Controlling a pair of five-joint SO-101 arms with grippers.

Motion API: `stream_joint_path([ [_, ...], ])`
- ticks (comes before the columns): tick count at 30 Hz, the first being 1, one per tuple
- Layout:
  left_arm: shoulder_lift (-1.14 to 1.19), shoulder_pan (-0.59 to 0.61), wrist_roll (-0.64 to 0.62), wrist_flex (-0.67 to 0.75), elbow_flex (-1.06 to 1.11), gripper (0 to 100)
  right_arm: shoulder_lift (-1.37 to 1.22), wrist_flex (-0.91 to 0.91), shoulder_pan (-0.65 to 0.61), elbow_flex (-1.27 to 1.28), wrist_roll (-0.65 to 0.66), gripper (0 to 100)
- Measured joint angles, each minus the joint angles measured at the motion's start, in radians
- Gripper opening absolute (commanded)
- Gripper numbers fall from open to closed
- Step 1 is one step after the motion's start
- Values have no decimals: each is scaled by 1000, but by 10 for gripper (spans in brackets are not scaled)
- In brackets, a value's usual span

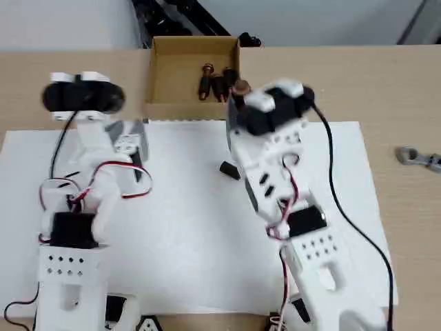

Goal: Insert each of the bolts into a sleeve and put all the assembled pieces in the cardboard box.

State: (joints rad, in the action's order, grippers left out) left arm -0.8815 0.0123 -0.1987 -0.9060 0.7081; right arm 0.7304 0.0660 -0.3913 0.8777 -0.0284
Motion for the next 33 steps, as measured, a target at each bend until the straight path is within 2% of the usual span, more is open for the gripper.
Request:
stream_joint_path([
  [7,0,83,5,0,86,73,-319,0,0,-279,0,4],
  [13,0,146,0,0,135,21,-606,0,0,-543,0,4],
  [25,0,161,0,0,146,19,-1244,0,8,-1091,0,5],
  [33,0,161,0,0,146,19,-1490,0,28,-1316,0,9],
])
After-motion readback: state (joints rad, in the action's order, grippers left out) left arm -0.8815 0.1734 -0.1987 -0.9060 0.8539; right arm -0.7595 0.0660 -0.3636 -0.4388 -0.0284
